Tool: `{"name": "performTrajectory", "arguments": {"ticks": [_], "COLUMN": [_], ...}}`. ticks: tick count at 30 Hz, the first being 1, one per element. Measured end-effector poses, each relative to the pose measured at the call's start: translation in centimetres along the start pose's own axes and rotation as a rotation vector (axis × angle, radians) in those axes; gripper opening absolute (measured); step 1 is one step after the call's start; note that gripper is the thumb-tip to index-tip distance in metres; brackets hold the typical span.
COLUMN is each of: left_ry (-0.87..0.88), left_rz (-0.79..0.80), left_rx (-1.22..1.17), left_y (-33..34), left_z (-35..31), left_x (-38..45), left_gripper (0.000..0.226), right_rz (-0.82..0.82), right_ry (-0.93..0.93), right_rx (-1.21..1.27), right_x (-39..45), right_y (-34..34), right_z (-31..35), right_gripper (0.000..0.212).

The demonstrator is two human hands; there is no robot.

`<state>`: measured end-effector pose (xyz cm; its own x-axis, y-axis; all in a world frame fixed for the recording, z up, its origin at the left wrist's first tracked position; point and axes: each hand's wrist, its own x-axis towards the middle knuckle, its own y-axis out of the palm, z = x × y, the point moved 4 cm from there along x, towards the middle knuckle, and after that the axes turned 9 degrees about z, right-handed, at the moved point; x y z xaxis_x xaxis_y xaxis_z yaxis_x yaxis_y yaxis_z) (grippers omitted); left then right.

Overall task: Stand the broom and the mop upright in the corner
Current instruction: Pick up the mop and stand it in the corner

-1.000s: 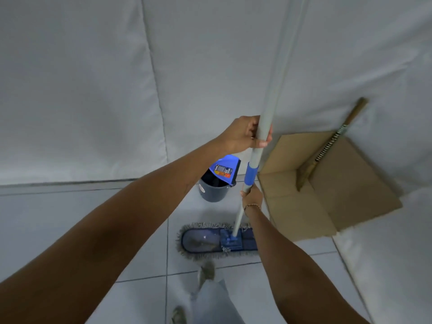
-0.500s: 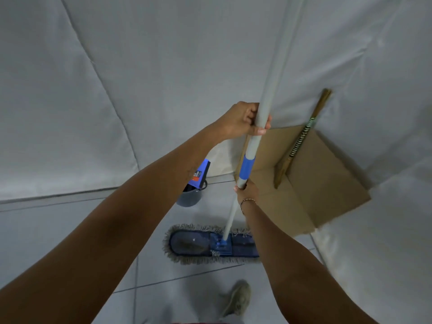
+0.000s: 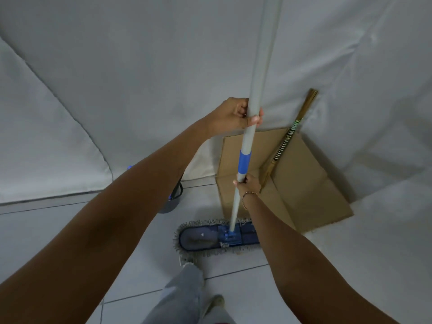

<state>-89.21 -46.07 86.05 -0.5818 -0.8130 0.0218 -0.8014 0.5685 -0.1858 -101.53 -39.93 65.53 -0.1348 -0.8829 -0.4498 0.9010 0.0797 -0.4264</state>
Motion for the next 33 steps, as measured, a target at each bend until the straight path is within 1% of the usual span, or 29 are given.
{"name": "performTrajectory", "arguments": {"ticks": [3, 7, 11, 15, 19, 23, 27, 33], "left_ry": [0.007, 0.021, 0.008, -0.005, -0.042, -0.113, -0.201, -0.261], "left_rz": [0.016, 0.01, 0.019, 0.007, -0.04, -0.077, -0.121, -0.235], "left_rx": [0.012, 0.056, 0.065, 0.074, 0.094, 0.174, 0.096, 0.034], "left_y": [-1.2, -2.2, -2.1, -1.7, -2.1, -2.0, -1.6, -3.4], "left_z": [0.5, 1.6, 3.7, 5.0, 6.5, 9.4, 13.5, 16.2], "left_x": [4.4, 9.2, 14.1, 17.8, 22.6, 27.9, 32.3, 38.1], "left_gripper": [0.028, 0.029, 0.027, 0.025, 0.025, 0.024, 0.024, 0.029], "right_rz": [0.005, 0.084, 0.077, 0.106, 0.192, 0.26, 0.336, 0.335], "right_ry": [0.018, 0.055, 0.112, 0.151, 0.151, 0.137, 0.15, 0.098], "right_rx": [-0.001, -0.025, -0.037, -0.057, -0.08, -0.073, -0.08, -0.098], "right_x": [4.1, 8.4, 12.8, 16.6, 22.3, 27.9, 32.8, 38.6], "right_y": [-1.7, -3.7, -5.8, -7.4, -9.1, -10.8, -11.3, -11.9], "right_z": [1.1, 2.1, 2.0, 1.7, 1.7, 0.5, -1.4, -1.0], "right_gripper": [0.029, 0.036, 0.037, 0.038, 0.037, 0.035, 0.035, 0.035]}}
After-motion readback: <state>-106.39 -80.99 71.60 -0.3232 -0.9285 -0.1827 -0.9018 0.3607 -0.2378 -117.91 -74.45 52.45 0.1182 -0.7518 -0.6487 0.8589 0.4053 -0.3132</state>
